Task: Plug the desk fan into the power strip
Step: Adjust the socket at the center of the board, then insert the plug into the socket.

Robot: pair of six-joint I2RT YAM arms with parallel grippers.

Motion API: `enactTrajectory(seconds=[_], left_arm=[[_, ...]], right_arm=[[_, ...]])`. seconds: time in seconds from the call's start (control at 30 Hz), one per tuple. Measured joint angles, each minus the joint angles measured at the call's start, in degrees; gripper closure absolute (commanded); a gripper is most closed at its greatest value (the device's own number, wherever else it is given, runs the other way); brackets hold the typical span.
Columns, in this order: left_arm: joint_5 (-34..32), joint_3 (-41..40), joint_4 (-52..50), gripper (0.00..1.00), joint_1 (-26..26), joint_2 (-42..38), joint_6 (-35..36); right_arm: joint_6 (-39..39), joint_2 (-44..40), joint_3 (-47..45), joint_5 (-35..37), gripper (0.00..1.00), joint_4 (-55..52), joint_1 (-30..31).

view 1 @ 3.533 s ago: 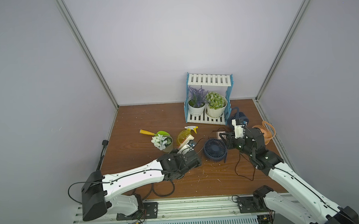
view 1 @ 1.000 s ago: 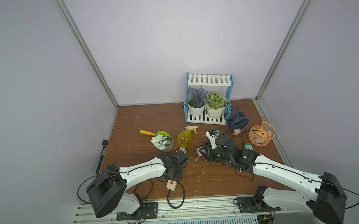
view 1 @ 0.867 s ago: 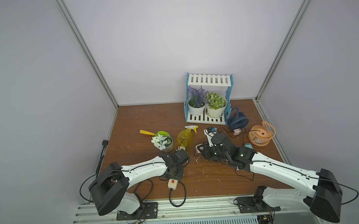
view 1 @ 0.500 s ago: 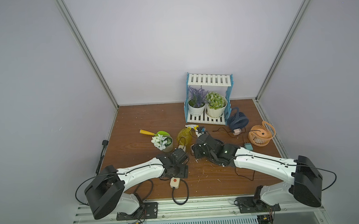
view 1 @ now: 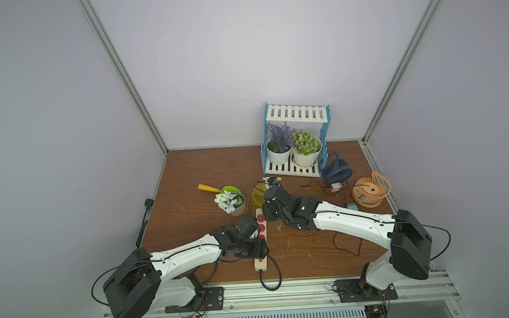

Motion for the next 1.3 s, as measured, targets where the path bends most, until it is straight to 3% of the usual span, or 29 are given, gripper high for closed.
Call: enactTrajectory(seconds=[0.17, 0.53, 0.87, 1.3], left_arm=[[1.1, -1.8, 0.7, 0.49, 3.3, -1.8, -2.3], [4.8, -3.1, 2.9, 0.57, 6.0, -1.6, -3.3], [6.5, -3.2, 4.5, 0.6, 6.5, -0.6, -3.3], [6.7, -3.2, 4.5, 0.61, 6.6, -0.5, -3.3]], right_arm=[[-0.3, 4.5, 3.2, 0.0, 1.0, -3.9, 0.0], [2.3, 6.9, 6.0, 0.0, 1.0, -8.3, 0.0], [5.6, 10.8, 8.3, -1.5, 1.0, -8.4, 0.2], [8.1, 11.0, 8.9, 1.7, 1.0, -11.7, 1.1]])
